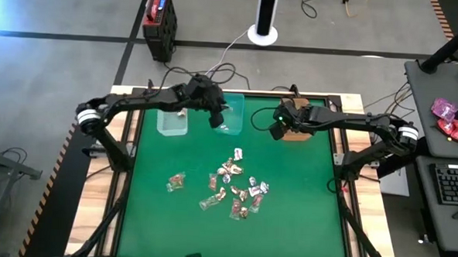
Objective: Sort candy by brand, put in halloween buckets
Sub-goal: Put the silver wrap candy into the blue bin, then put the gold wrap candy into the white bin
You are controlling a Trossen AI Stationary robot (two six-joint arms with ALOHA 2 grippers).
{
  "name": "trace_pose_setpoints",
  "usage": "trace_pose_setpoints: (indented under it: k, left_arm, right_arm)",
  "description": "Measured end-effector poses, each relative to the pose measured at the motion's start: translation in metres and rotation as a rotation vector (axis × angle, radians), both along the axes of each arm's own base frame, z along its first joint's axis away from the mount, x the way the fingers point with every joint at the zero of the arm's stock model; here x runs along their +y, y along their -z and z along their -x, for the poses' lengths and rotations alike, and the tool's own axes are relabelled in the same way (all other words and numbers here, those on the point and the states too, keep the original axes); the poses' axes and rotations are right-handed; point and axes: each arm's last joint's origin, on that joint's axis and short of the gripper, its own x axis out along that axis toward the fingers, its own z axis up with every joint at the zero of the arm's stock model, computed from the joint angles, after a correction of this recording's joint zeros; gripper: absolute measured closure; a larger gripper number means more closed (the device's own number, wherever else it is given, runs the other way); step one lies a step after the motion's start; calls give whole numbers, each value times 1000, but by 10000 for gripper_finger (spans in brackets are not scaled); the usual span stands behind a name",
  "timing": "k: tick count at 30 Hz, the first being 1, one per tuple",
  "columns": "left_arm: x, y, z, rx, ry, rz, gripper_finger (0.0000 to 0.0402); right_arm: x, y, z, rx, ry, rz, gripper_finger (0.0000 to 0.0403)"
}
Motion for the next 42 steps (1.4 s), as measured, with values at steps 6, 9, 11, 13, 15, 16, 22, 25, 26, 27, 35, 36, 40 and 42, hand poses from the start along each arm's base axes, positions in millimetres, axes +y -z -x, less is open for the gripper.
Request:
trace_pose_setpoints:
  k: [6,9,11,13,15,16,22,25,26,27,35,36,40,42]
  left_arm:
    - [3,3,-8,46,27,24,266]
    - [0,-1,-8,27,71,48,255]
    - [-4,-6,-5,9,92,59,253]
    - [-10,-9,-2,18,107,74,254]
    - [-18,-7,3,56,121,96,257]
    - [-23,-6,5,78,131,108,258]
    - [-63,0,16,124,224,131,268]
    - [-85,4,23,132,276,137,272]
    - [-92,4,26,132,294,138,272]
    - [-100,5,29,129,312,138,273]
    - [-146,14,55,17,386,134,274]
    - [-150,15,58,-5,382,133,274]
    - [-158,19,71,-86,349,129,274]
    - [-161,21,77,-110,347,140,274]
  right_arm:
    - [0,0,0,0,0,-1,142]
    - [0,0,0,2,0,-1,142]
    - [0,0,0,2,0,-2,142]
    - [0,1,0,0,-4,-7,142]
    - [0,1,0,1,-8,-9,142]
    - [1,1,0,2,-13,-9,142]
    - [13,0,-11,-30,-183,-34,142]
    - [26,-2,-22,-88,-334,-48,142]
    - [31,-3,-26,-108,-385,-48,142]
    - [37,-4,-30,-133,-439,-48,142]
    - [97,0,-60,-230,-814,-21,144]
    - [104,3,-64,-231,-839,-22,145]
    - [126,21,-79,-240,-907,-20,154]
    - [134,32,-86,-247,-927,-21,158]
